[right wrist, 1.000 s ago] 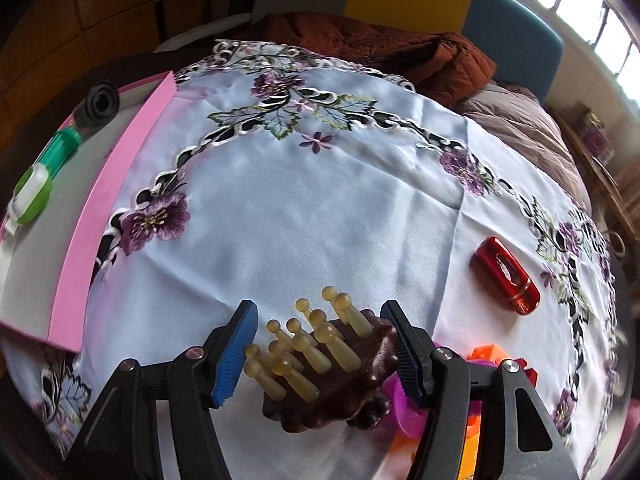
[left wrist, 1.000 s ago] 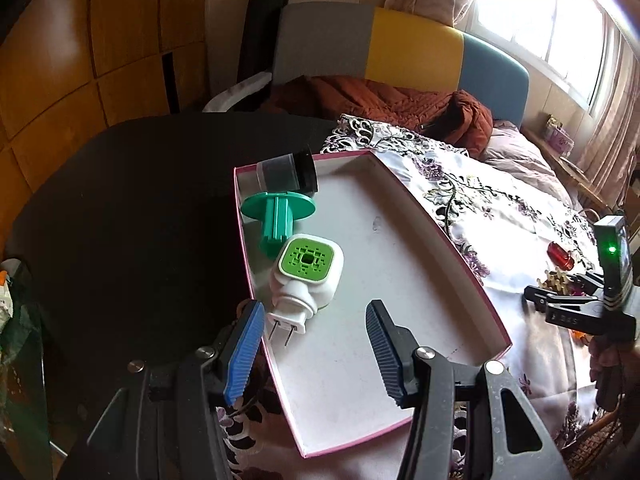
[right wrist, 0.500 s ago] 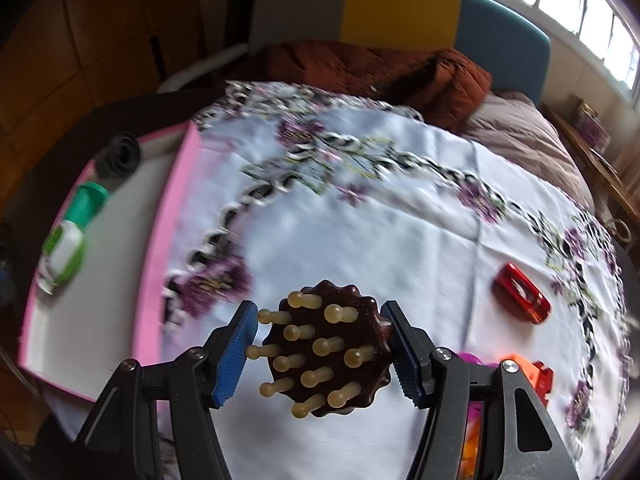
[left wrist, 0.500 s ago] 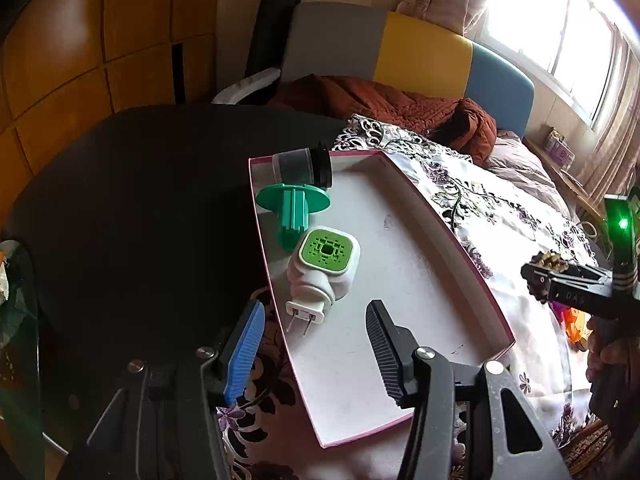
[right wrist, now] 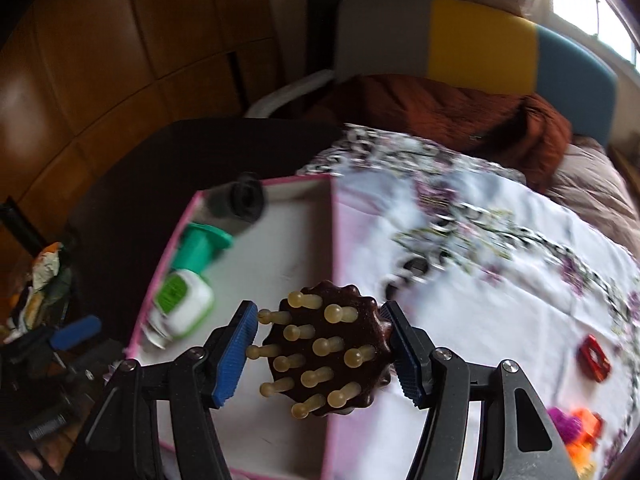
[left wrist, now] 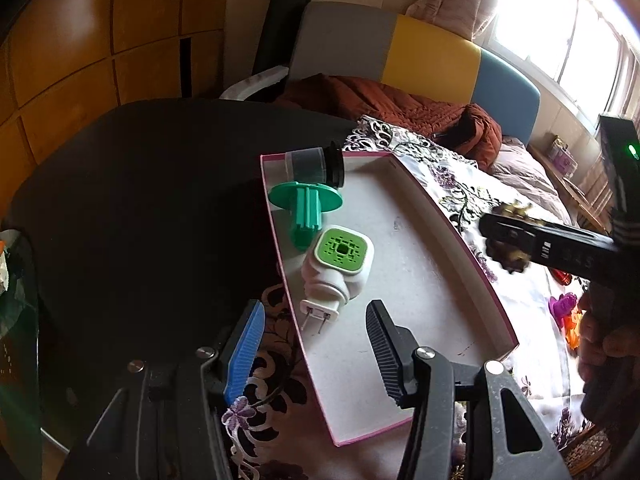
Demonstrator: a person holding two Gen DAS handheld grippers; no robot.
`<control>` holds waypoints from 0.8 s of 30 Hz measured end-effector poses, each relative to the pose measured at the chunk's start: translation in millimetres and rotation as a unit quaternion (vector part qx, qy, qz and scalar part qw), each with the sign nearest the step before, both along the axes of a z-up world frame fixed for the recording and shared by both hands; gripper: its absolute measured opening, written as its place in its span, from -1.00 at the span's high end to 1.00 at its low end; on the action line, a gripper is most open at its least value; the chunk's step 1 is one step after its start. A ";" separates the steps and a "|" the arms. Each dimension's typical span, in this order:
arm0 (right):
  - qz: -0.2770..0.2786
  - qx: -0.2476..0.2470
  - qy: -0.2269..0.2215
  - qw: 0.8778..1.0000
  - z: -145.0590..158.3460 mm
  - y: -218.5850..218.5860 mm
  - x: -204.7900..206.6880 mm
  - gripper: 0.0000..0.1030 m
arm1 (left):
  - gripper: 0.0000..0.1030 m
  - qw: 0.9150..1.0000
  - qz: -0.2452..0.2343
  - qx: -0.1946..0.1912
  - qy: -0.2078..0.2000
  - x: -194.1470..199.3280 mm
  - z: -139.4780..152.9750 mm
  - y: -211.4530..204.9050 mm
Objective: Organize rigid objects
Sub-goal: 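Carry the brown peg comb into the pink tray and open the right gripper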
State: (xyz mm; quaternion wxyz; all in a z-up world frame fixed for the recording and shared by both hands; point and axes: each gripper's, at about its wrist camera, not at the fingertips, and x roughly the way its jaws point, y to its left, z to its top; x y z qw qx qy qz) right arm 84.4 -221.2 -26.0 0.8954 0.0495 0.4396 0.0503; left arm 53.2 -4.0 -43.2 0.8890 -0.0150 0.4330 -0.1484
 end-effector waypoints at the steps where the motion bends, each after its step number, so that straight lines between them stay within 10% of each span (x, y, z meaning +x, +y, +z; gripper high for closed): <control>1: 0.006 0.003 0.002 1.000 -1.3 7.7 6.8 -0.24 | -0.04 1.000 0.002 0.000 0.001 0.3 -0.3 1.5; 13: 0.013 0.023 0.063 0.998 -46.3 61.7 85.6 -0.25 | -0.04 1.000 0.022 -0.007 0.011 7.8 -5.8 18.0; 24: 0.030 0.028 0.032 0.999 -35.8 68.8 78.4 -0.32 | -0.04 1.000 0.023 -0.008 0.016 8.8 -9.3 18.6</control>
